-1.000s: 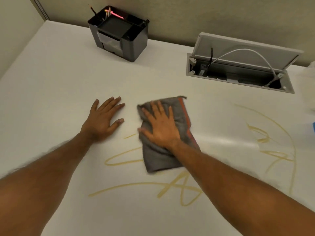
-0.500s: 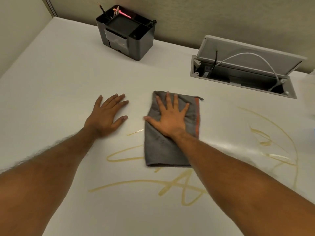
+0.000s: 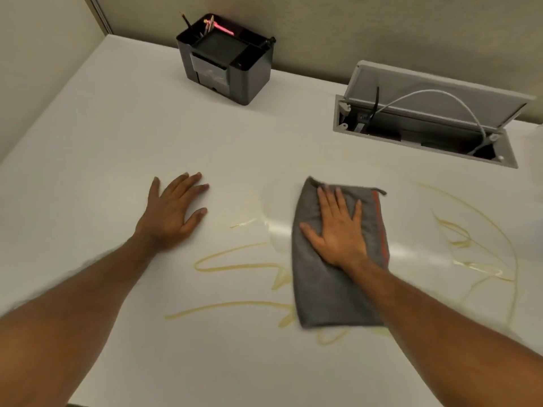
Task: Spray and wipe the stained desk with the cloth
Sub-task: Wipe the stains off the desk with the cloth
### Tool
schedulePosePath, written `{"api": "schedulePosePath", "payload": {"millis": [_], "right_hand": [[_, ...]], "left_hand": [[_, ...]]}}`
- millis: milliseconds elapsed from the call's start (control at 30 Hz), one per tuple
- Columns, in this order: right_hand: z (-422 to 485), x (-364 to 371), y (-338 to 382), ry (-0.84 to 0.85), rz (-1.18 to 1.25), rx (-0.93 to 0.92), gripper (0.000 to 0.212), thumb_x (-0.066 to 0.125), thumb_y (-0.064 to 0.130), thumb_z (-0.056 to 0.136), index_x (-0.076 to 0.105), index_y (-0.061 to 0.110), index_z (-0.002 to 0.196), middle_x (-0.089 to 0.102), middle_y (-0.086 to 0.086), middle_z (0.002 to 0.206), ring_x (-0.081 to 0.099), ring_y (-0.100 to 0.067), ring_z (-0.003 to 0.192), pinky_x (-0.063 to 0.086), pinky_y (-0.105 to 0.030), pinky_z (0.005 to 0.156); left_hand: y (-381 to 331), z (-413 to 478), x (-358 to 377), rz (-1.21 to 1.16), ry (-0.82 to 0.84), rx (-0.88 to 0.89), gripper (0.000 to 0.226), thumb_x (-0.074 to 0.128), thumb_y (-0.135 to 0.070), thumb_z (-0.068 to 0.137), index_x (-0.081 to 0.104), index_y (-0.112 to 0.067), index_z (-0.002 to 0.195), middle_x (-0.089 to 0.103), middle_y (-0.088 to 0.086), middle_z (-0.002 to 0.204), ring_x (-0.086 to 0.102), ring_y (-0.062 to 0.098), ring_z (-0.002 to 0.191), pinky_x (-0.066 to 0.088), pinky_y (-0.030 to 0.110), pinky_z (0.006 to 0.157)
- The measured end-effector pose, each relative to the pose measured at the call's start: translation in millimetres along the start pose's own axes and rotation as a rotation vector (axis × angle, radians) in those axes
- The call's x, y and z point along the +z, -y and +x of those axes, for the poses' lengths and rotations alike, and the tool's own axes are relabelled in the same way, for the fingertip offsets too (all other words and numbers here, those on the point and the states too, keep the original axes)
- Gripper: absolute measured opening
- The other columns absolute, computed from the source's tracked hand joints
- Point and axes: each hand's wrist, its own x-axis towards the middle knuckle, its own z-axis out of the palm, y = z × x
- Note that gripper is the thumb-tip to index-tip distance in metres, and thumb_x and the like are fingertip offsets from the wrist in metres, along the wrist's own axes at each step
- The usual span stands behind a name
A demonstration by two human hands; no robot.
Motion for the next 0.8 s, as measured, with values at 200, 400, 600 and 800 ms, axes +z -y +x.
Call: {"api": "schedulePosePath", "payload": {"millis": [200, 400, 600, 800], "right_hand": [[73.0, 10.6, 98.3, -0.013, 0.042, 0.019, 0.096, 0.025, 0.073, 0.091, 0.001, 0.009, 0.158, 0.005, -0.008, 0.167, -0.003, -0.025, 0.154, -0.004, -0.057, 0.122], [8.3, 21.2, 121.4, 0.021, 0.015, -0.376, 0.082, 0.031, 0.066, 0.094, 0.015, 0.019, 0.158, 0.009, -0.001, 0.167, 0.002, -0.02, 0.154, 0.004, -0.051, 0.123], [-14.3, 11.1, 37.5, 0.009, -0.024, -0.081, 0.071, 0.02, 0.07, 0.093, 0.015, 0.037, 0.156, 0.004, 0.004, 0.167, -0.003, -0.016, 0.154, -0.007, -0.065, 0.118], [69.0, 10.0, 106.1, 0.054, -0.016, 0.114, 0.081, 0.016, 0.077, 0.09, 0.004, 0.034, 0.157, -0.007, -0.009, 0.167, -0.013, -0.029, 0.153, -0.009, -0.075, 0.11]], "left_hand": [[7.2, 1.8, 4.3, -0.009, 0.002, 0.008, 0.056, 0.03, -0.053, 0.096, 0.04, -0.028, 0.145, 0.029, -0.007, 0.16, 0.02, 0.015, 0.149, 0.004, 0.055, 0.12], [2.8, 0.4, -1.2, -0.004, 0.01, 0.002, 0.06, 0.028, -0.051, 0.095, 0.041, -0.023, 0.146, 0.028, -0.001, 0.161, 0.022, 0.018, 0.149, 0.006, 0.055, 0.12], [5.1, -1.0, 2.8, -0.026, -0.001, -0.002, 0.056, 0.031, -0.049, 0.095, 0.04, -0.026, 0.145, 0.028, -0.003, 0.161, 0.021, 0.015, 0.149, 0.005, 0.053, 0.121], [1.3, -8.2, 6.2, -0.12, -0.216, -0.124, 0.046, 0.041, -0.037, 0.094, 0.061, -0.014, 0.129, 0.052, 0.007, 0.146, 0.045, 0.023, 0.137, 0.03, 0.044, 0.117]]}}
